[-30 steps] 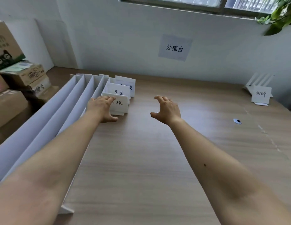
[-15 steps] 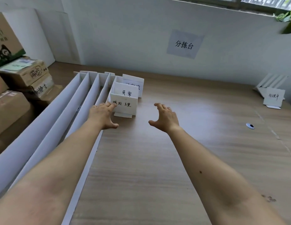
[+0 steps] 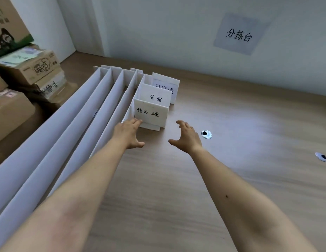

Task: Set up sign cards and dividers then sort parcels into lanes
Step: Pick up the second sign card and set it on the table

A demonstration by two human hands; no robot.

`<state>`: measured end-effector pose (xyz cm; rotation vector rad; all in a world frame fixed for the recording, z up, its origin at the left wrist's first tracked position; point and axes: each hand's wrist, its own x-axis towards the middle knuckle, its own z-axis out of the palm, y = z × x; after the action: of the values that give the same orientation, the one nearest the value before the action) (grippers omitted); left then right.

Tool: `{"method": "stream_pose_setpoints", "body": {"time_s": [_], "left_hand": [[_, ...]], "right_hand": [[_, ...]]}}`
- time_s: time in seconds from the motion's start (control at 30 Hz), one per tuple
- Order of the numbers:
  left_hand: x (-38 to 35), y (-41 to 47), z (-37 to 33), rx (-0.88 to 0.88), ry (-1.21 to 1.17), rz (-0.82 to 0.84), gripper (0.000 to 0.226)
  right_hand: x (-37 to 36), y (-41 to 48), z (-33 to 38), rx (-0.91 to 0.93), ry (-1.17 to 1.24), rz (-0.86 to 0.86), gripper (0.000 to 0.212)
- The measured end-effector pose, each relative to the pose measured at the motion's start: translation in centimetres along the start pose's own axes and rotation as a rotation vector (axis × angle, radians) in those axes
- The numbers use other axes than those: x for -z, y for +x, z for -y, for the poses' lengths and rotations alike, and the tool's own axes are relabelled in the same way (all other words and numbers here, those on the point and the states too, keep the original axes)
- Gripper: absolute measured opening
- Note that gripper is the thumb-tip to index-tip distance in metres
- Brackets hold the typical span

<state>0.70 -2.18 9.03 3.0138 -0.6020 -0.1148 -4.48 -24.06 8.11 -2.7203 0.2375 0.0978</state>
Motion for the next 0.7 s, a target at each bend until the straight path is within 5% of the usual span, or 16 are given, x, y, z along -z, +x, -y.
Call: {"method": "stream_pose_setpoints", "body": {"time_s": [0.3,0.7], "left_hand": [[-5.5,4.5,0.9,0.0,-0.183,0.142,0.079],[-11.4,11.3,2.1,0.258,-0.57,0.111,0.075]], "right_hand": [[-4.6,5.0,-1.5,-0.16,0.128,0.069,0.062],[-8.9,12.1,-2.4,-0.344,0.603,0.006,0.055]]}}
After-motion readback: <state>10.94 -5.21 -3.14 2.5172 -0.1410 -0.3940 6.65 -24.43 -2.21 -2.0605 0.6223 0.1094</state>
